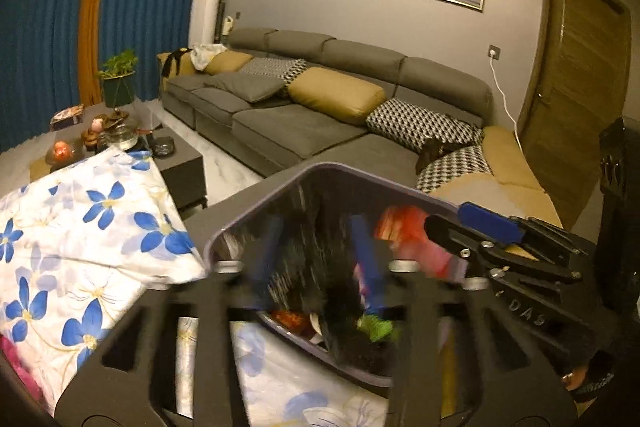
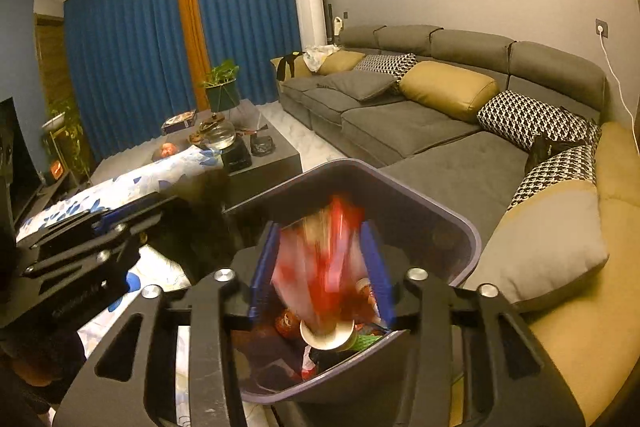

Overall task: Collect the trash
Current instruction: 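Open both tools to drop the bag and wrapper into the bin, then move both tools back to the bed toward the red cup and pink wrapper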

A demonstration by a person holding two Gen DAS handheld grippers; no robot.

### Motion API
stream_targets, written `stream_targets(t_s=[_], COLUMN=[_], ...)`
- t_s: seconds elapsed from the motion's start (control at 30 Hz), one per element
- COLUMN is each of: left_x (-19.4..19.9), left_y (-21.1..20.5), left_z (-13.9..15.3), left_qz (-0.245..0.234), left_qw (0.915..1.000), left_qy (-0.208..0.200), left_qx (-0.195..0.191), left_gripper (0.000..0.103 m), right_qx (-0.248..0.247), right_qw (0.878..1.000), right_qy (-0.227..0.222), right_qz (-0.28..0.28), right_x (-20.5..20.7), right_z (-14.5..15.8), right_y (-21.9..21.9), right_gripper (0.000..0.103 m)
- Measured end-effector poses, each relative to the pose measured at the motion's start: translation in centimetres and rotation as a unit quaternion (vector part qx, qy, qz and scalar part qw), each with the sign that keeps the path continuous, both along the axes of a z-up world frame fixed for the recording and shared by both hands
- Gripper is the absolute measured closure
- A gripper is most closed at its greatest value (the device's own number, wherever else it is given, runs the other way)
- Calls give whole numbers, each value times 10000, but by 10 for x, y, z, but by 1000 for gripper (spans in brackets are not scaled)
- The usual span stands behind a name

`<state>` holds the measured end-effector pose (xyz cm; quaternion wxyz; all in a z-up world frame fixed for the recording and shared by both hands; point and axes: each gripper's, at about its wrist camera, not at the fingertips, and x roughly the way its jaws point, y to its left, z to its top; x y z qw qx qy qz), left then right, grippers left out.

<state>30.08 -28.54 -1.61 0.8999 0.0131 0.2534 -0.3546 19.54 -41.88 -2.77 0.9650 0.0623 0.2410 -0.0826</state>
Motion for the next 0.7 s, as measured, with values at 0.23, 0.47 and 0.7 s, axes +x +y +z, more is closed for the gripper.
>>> stream_targets(t_s=[0.23, 0.47, 0.7], left_x=[-9, -45, -73], left_y=[38, 117, 213], left_z=[2, 2, -12], left_qz=[642, 1851, 3066], left_qw=[9977, 9789, 9474], left_qy=[-222, -823, -763], left_qx=[7, 256, 505], left_gripper=[23, 16, 16], right_qx=[17, -397, -371], right_qw=[9999, 9973, 9946], right_qy=[-48, -550, -970], right_qz=[-161, -267, 80], right_x=[-10, -39, -68], right_z=[6, 34, 64], right_y=[0, 17, 63], right_gripper=[48, 35, 31])
